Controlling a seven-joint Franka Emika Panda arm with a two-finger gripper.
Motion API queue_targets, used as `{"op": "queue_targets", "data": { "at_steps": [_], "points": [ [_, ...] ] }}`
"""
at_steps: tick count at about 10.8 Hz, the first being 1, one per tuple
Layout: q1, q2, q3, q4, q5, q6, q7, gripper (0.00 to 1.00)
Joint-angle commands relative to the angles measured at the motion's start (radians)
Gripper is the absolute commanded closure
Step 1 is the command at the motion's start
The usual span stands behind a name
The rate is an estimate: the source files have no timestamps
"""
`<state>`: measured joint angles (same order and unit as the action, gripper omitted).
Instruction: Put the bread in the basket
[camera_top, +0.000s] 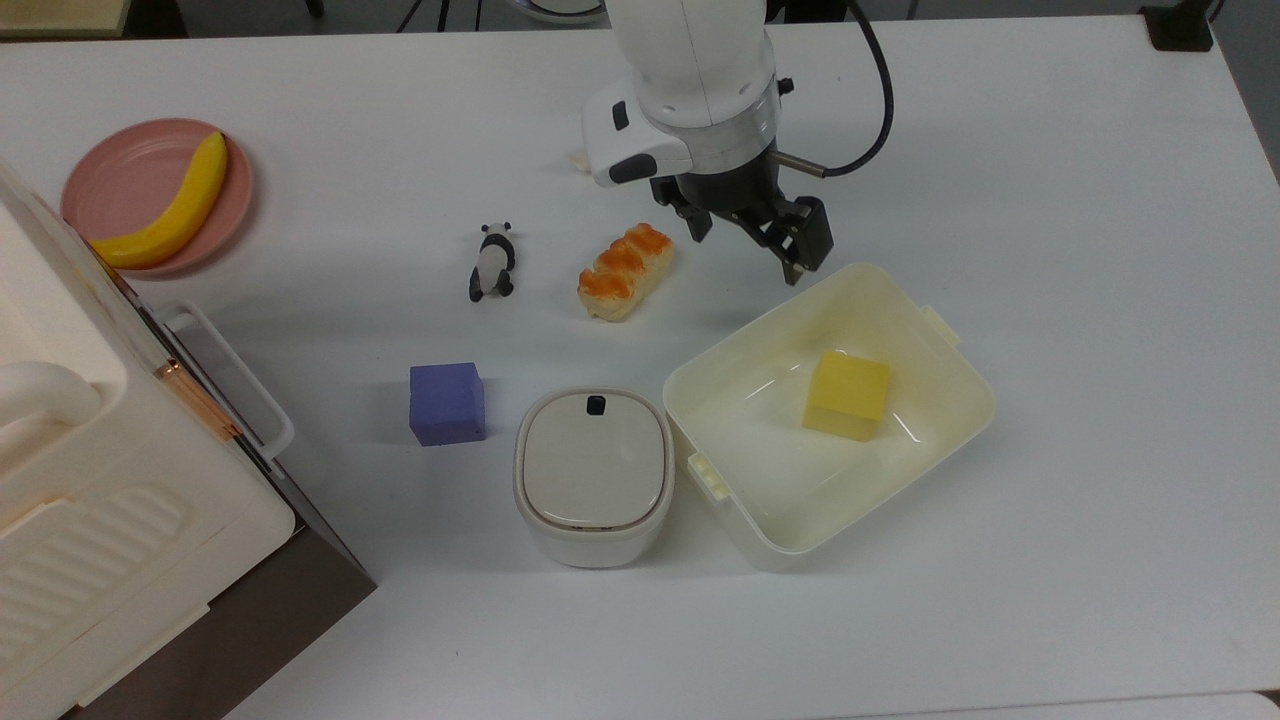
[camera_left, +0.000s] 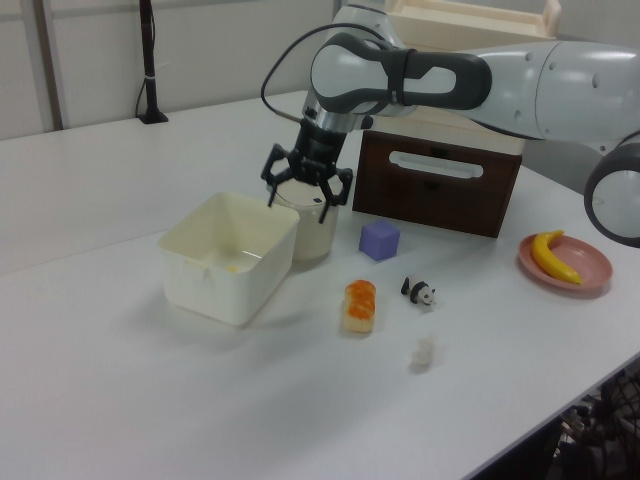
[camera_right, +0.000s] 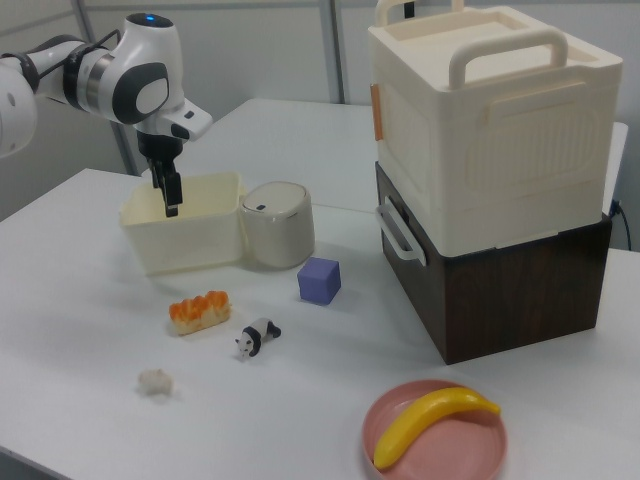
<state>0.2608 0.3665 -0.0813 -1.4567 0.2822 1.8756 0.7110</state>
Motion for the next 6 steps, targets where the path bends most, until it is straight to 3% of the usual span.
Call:
{"op": "queue_targets", "data": {
  "at_steps": [1,3,6],
  "points": [
    [-0.032,-0.023,-0.003,-0.011,-0.014,-0.125,-0.125,0.0],
    [-0.051,-0.021,-0.005,-0.045,-0.018,-0.128,-0.22,0.0],
    [-0.055,-0.003,-0.003,-0.118,-0.113,-0.107,-0.306,0.0]
  ]
}}
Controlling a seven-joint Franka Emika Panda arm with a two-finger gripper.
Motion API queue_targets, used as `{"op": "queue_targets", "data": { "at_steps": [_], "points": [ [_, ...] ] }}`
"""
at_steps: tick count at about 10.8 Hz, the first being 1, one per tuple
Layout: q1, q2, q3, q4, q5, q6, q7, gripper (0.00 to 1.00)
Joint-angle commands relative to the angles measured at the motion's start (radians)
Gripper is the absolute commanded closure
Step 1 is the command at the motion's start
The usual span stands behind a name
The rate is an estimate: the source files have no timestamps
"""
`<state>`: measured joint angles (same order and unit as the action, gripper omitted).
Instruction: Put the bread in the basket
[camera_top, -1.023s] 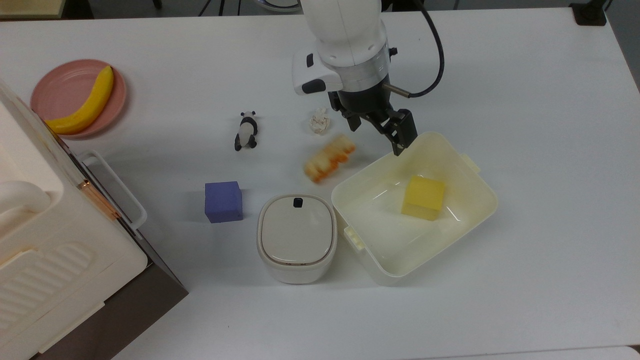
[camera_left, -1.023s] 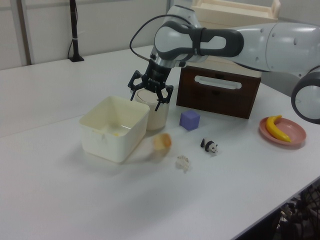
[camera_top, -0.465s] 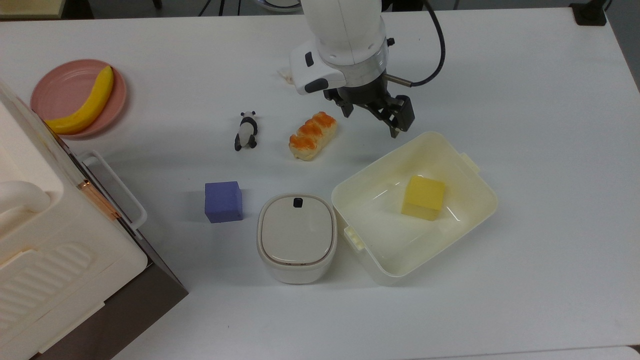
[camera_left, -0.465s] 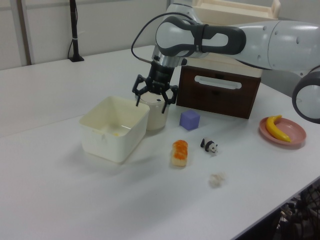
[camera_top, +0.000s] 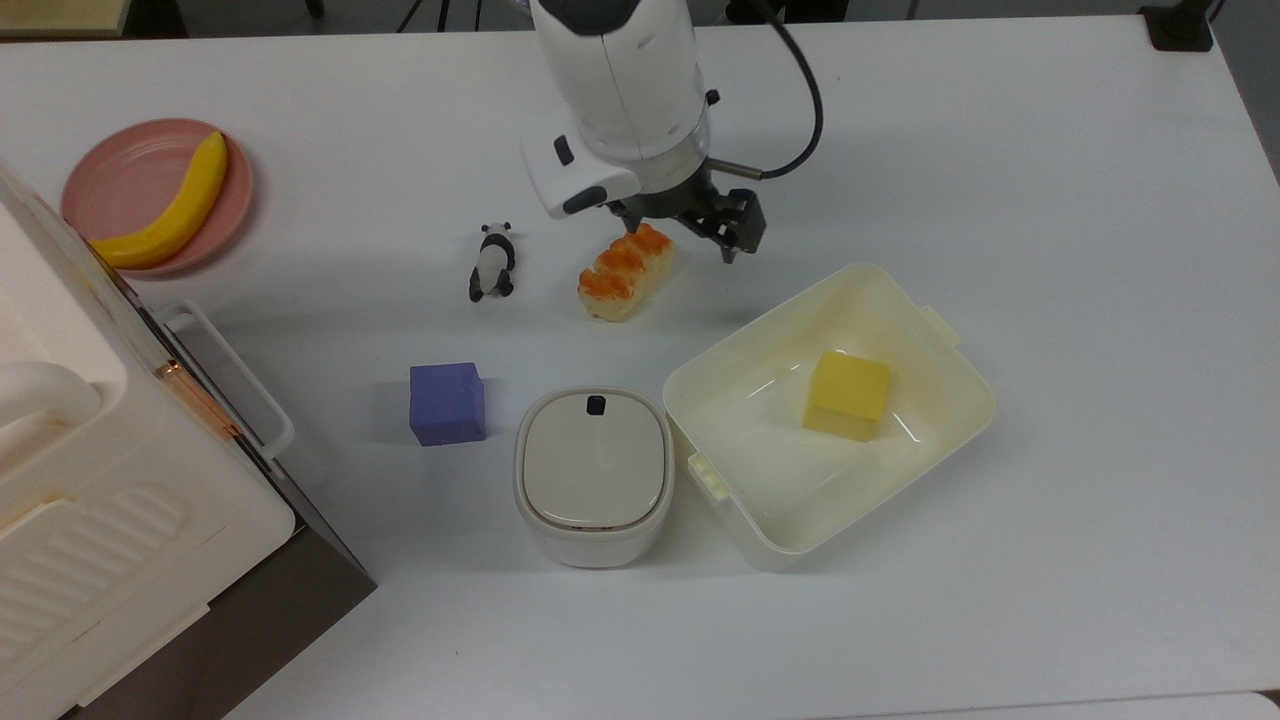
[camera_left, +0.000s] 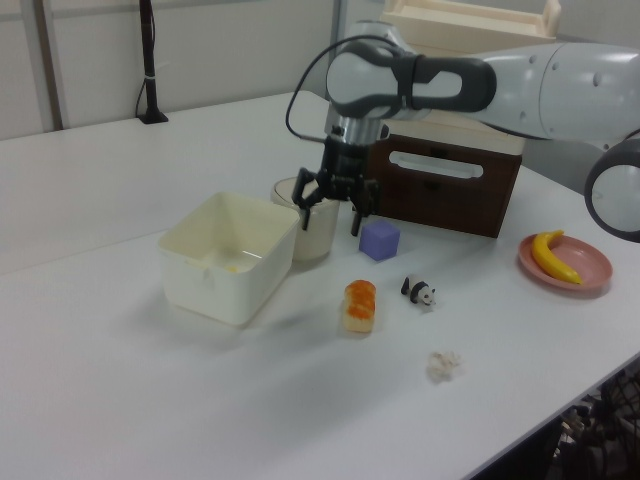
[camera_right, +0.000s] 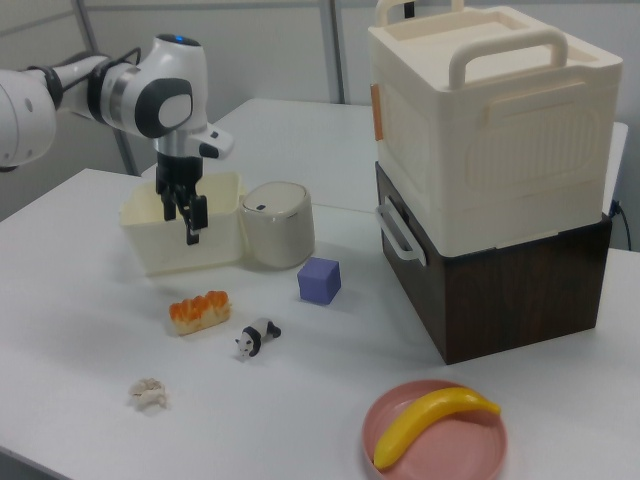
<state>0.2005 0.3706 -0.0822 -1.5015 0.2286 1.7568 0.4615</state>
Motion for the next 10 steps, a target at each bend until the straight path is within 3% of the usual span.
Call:
{"op": "queue_targets", "data": {
  "at_steps": [1,4,8,9,10],
  "points": [
    [0.005,0.005,-0.002,-0.094,-0.081,0.03,-0.069,0.0],
    [0.008,0.011,-0.004,-0.218,-0.126,0.146,-0.069,0.0],
    [0.014,0.039,-0.004,-0.284,-0.164,0.225,-0.061,0.0],
    [0.017,0.045,-0.004,-0.286,-0.166,0.228,-0.061,0.09],
    [0.017,0.044,-0.004,-0.287,-0.178,0.228,-0.075,0.54]
  ]
}}
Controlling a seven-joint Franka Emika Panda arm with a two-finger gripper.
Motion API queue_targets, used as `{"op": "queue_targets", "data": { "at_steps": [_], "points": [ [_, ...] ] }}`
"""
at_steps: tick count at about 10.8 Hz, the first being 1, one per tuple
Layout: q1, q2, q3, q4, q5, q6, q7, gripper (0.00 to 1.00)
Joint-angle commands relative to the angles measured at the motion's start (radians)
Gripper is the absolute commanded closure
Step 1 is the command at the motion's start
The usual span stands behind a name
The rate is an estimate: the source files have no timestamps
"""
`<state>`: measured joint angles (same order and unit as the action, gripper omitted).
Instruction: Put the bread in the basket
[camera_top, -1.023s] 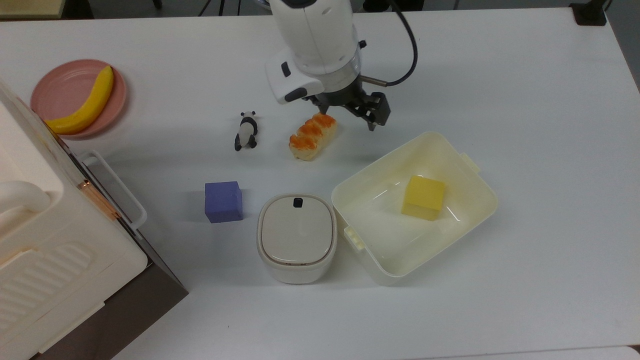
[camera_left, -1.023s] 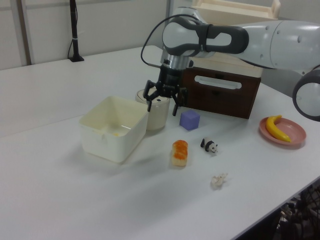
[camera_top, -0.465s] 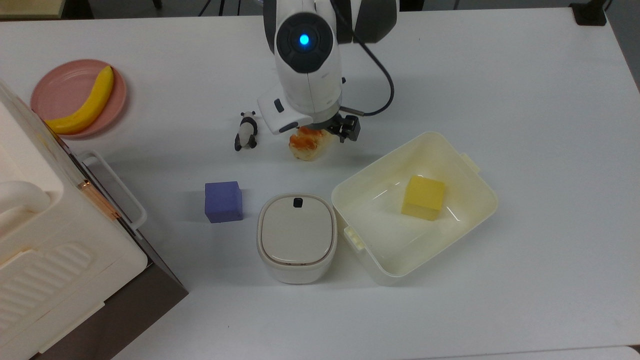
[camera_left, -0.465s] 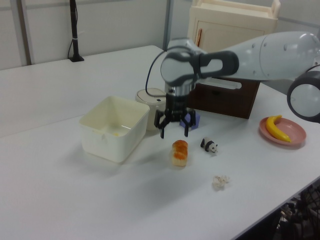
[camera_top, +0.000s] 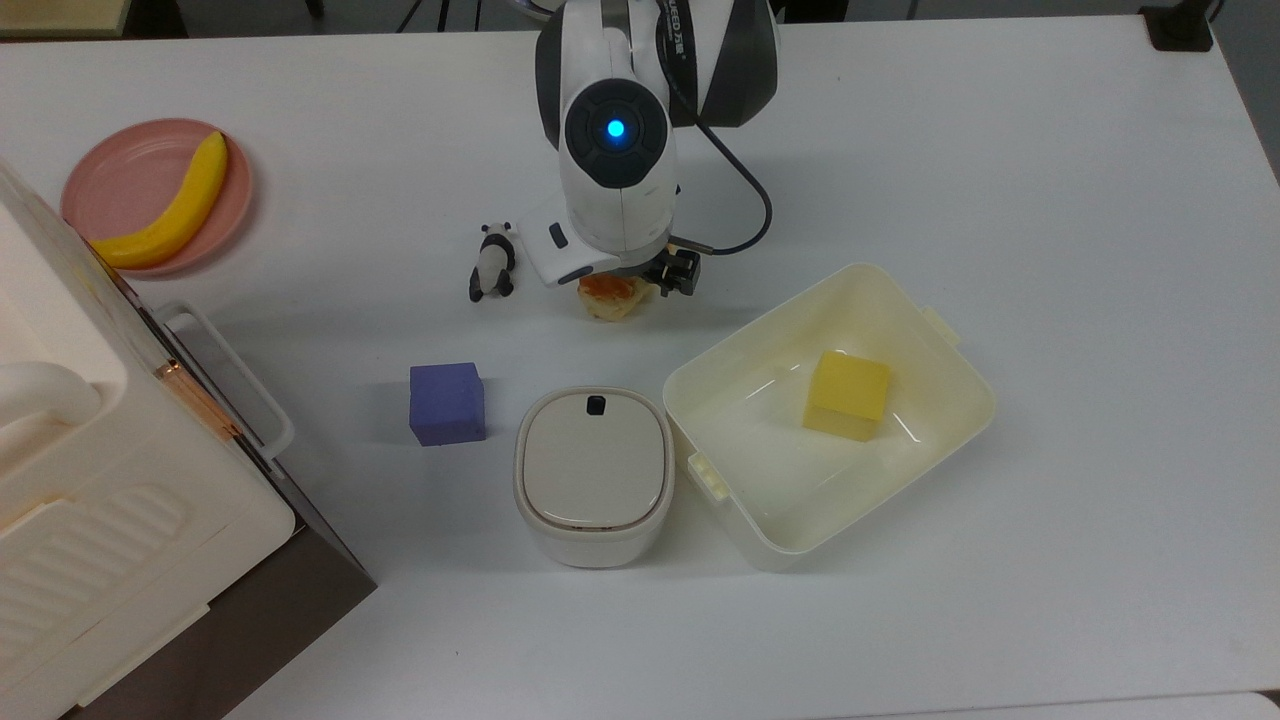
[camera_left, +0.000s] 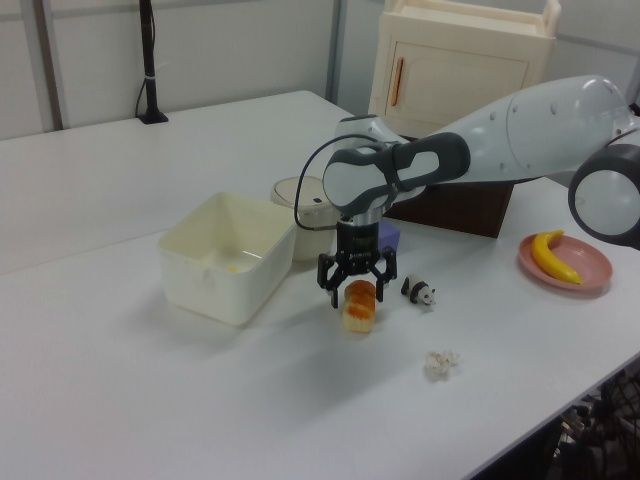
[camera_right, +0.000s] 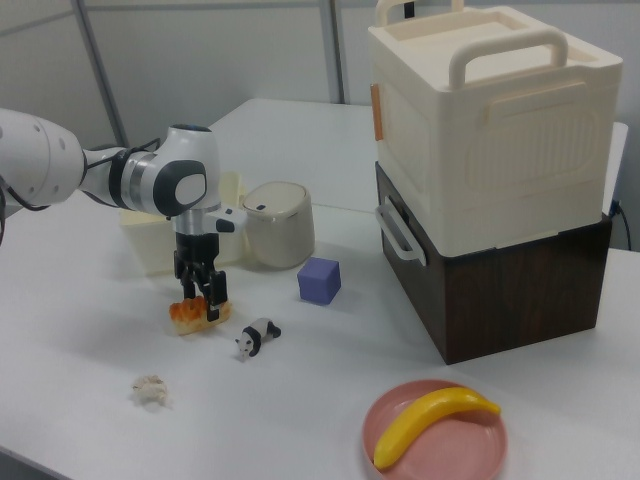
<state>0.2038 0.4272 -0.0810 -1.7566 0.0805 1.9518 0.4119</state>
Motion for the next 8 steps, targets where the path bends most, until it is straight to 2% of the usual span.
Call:
{"op": "queue_targets", "data": {
  "at_steps": [1,2,4,5,6,8],
  "points": [
    [0.008,-0.019,-0.003,-0.029,-0.03,0.032,-0.036,0.94],
    [0.012,-0.034,-0.003,-0.026,-0.03,0.018,-0.036,1.0],
    [0.017,-0.1,0.007,-0.003,-0.018,-0.089,-0.039,1.0],
    [0.02,-0.134,0.012,0.02,0.019,-0.147,-0.039,1.0],
    [0.02,-0.158,0.014,0.069,0.087,-0.201,-0.044,1.0],
    [0.014,-0.153,0.012,0.23,0.223,-0.252,0.022,1.0]
  ]
}}
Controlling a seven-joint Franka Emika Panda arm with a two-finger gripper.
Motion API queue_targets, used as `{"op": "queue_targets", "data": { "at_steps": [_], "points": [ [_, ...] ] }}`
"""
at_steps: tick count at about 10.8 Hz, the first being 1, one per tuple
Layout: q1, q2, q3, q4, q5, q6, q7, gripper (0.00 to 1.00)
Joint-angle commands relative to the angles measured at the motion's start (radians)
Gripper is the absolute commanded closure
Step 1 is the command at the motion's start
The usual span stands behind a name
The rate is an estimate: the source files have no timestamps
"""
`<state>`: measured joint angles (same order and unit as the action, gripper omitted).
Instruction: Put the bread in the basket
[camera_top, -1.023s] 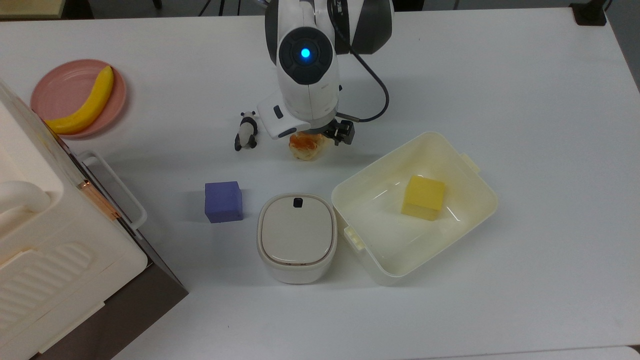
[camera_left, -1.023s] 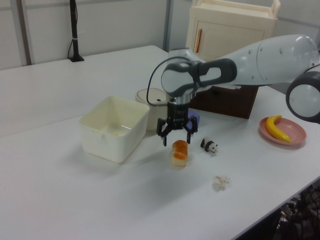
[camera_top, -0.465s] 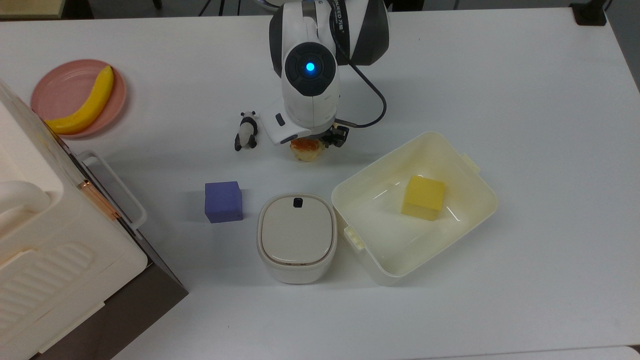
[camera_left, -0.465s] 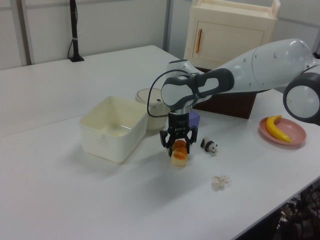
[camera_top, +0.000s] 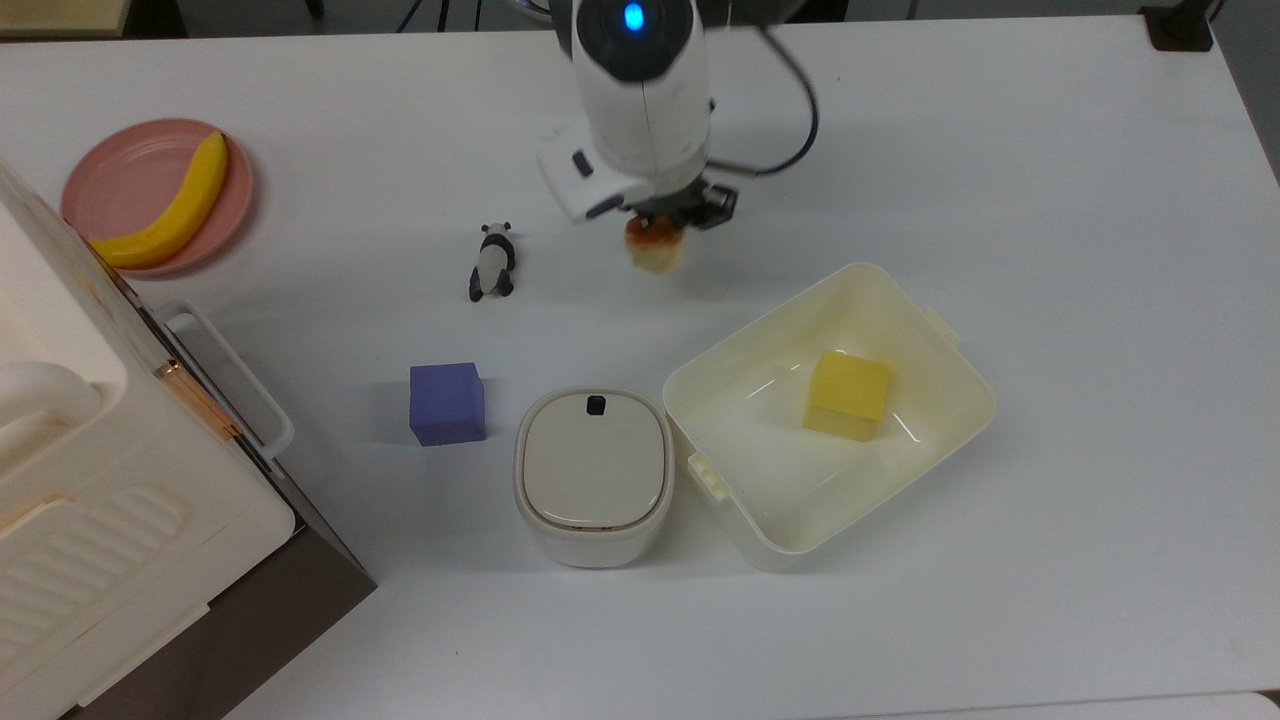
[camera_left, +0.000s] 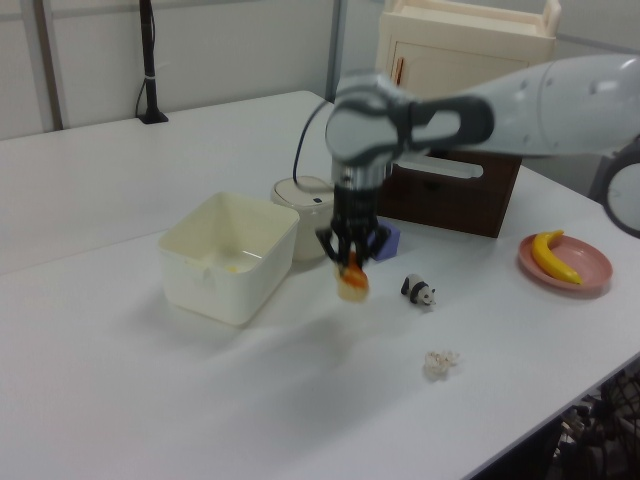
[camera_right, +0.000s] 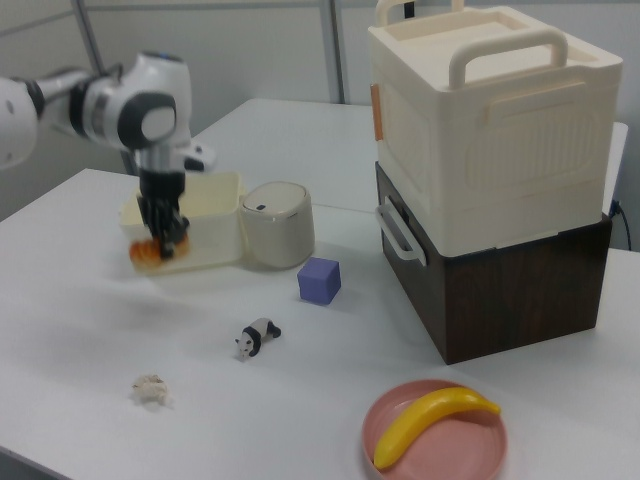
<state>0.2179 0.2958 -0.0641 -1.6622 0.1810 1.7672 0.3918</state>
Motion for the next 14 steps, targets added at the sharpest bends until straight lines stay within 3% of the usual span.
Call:
{"op": "queue_targets", "data": {
  "at_steps": [1,4,6,9,10,11,14],
  "points": [
    [0.0,-0.014,-0.005,0.172,0.141,-0.061,0.112,1.0],
    [0.001,0.002,-0.005,0.177,0.167,0.175,0.347,1.0],
    [0.001,0.074,-0.006,0.185,0.157,0.288,0.47,1.0],
    [0.066,0.169,-0.014,0.185,0.109,0.431,0.518,0.94],
    [0.067,0.189,-0.014,0.185,0.08,0.443,0.547,0.34],
    [0.078,0.19,-0.014,0.185,0.056,0.443,0.564,0.0],
    [0.074,0.178,-0.016,0.185,0.028,0.433,0.561,0.0]
  ]
}}
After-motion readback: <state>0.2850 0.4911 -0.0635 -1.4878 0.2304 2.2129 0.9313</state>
